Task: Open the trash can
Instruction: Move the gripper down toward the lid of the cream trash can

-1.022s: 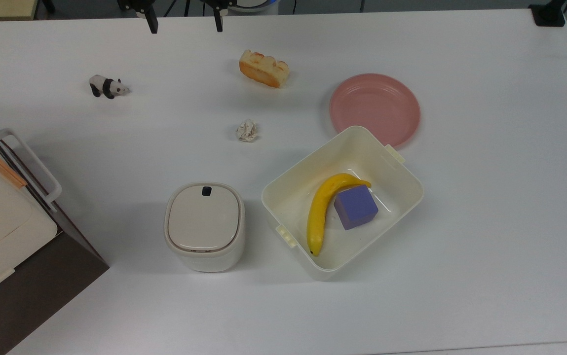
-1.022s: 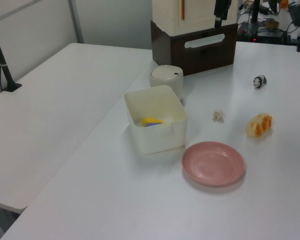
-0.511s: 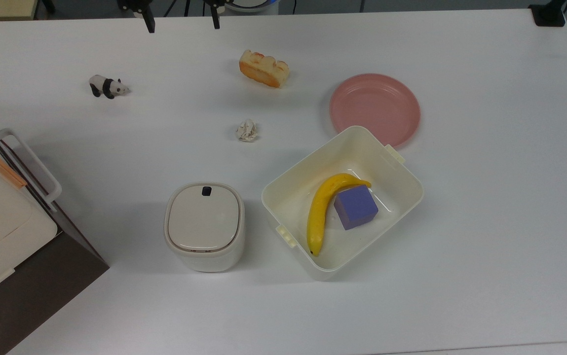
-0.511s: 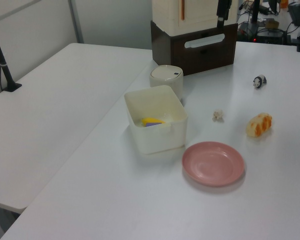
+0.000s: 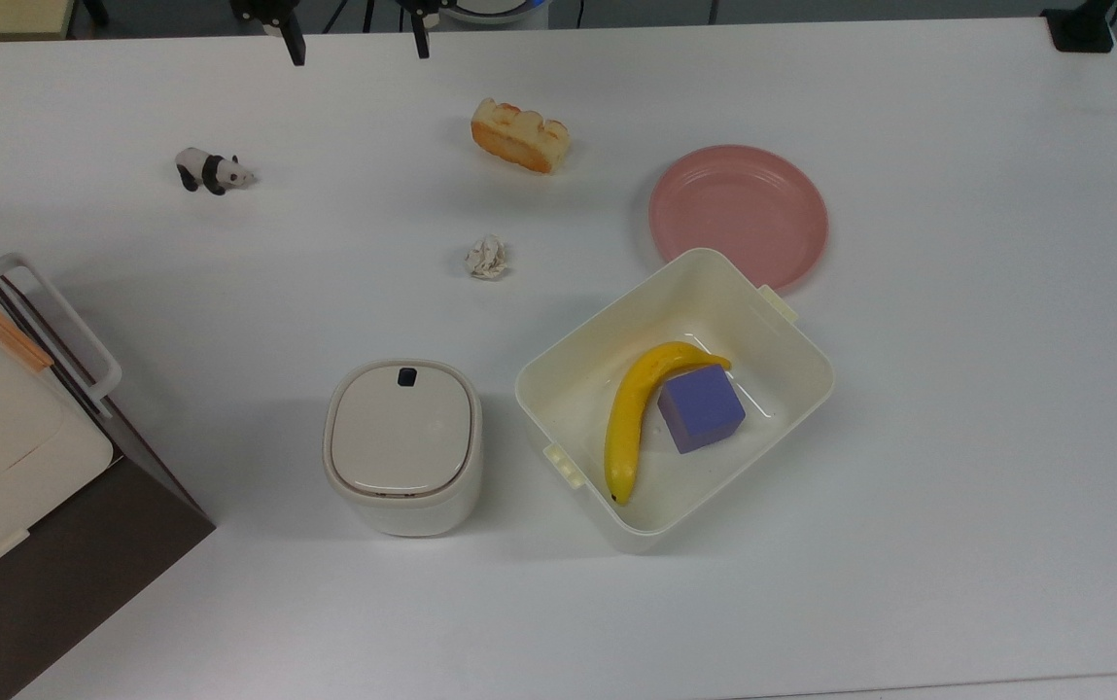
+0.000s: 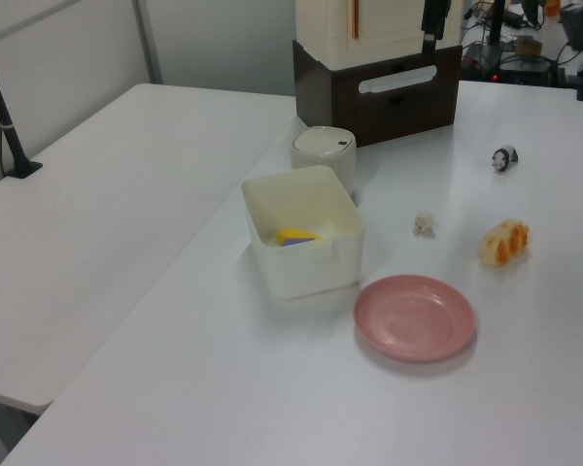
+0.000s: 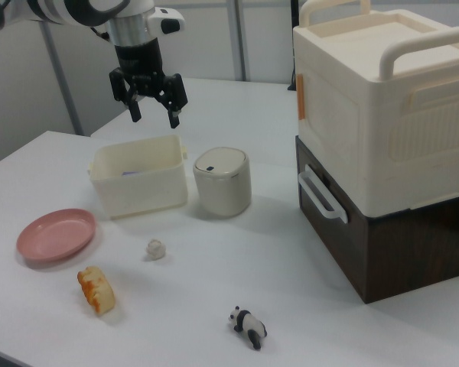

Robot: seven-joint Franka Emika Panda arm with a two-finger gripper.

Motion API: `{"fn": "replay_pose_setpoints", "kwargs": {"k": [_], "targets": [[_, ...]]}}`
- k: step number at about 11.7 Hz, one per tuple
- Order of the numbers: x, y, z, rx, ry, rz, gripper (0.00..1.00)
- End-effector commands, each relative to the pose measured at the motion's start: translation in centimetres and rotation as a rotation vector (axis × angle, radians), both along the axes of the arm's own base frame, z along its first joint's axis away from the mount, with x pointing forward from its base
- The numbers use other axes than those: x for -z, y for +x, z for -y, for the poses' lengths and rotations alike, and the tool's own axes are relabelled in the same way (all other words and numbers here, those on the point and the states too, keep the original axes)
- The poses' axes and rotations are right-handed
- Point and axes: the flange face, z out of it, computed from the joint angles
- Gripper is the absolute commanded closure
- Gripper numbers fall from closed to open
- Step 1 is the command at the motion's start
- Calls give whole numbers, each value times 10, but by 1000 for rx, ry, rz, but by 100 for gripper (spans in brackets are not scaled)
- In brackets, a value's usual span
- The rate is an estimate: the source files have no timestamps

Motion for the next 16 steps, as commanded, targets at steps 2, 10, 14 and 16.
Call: {"fn": "replay_pose_setpoints", "kwargs": {"k": [2,10,14,16], "targets": [[3,-2,-8,-39,-12,6,72],[62,71,-42,-59,-12,30,100],[105,124,-66,57,-110,151,100],[123,137,-72,96,-189,209,100]]}}
